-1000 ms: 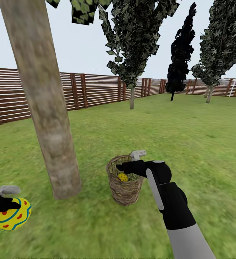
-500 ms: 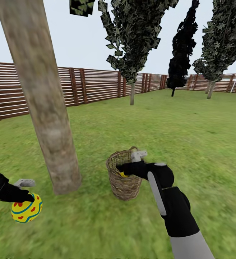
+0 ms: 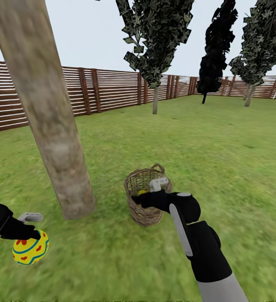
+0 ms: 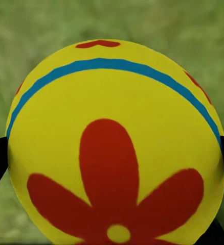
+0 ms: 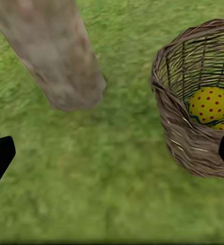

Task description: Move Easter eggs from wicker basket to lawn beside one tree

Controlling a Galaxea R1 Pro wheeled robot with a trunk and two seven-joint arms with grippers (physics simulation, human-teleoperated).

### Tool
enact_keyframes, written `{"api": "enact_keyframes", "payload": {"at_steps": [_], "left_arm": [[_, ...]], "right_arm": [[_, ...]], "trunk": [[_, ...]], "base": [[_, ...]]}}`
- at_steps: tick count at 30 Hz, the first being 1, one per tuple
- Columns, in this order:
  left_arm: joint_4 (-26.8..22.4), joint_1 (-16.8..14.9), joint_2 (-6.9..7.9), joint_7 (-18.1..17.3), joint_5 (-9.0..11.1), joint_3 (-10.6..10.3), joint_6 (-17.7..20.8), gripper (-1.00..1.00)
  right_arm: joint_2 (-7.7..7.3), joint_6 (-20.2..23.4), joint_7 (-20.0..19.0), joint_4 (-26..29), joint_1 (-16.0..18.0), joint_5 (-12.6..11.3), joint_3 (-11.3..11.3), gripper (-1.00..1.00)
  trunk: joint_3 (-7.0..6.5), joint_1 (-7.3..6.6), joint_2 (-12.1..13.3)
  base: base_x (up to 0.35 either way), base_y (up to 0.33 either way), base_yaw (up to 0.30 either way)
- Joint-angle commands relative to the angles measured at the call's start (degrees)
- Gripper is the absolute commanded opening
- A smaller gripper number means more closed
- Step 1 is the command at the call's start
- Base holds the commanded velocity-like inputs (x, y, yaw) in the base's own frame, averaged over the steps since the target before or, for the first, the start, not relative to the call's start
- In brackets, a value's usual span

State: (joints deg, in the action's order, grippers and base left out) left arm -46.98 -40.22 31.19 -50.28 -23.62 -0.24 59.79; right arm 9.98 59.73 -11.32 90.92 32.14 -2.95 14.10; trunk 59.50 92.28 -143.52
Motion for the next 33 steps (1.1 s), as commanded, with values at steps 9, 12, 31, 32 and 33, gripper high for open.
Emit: {"api": "enact_keyframes", "payload": {"at_steps": [9, 12, 31, 32, 33], "left_arm": [[0.71, -0.04, 0.01, -0.17, -0.54, -0.11, -3.95, -1.00], [0.74, -0.04, 0.02, -0.17, -0.53, -0.11, -4.64, -1.00], [0.75, 0.03, 0.10, -0.25, -0.38, -0.03, -8.06, -1.00], [0.73, 0.04, 0.10, -0.26, -0.37, -0.06, -8.09, -1.00], [0.71, 0.04, 0.10, -0.26, -0.37, -0.07, -8.10, -1.00]], "right_arm": [[0.01, 0.27, 0.15, 0.04, 0.03, -0.31, 0.13, 1.00], [0.01, 0.27, 0.15, 0.04, 0.03, -0.31, 0.13, 1.00], [0.01, 0.27, 0.00, 0.04, 0.04, -0.31, 0.13, 1.00], [0.01, 0.27, -0.01, 0.04, 0.04, -0.31, 0.13, 1.00], [0.01, 0.27, -0.01, 0.04, 0.03, -0.31, 0.13, 1.00]], "trunk": [[2.06, 0.22, -0.15], [2.72, 0.29, -0.19], [6.93, 0.78, -0.45], [7.15, 0.81, -0.46], [7.38, 0.84, -0.47]], "base": [[0.000, 0.000, 0.000], [0.000, 0.000, 0.000], [0.000, 0.000, 0.000], [0.000, 0.000, 0.000], [0.000, 0.000, 0.000]]}}
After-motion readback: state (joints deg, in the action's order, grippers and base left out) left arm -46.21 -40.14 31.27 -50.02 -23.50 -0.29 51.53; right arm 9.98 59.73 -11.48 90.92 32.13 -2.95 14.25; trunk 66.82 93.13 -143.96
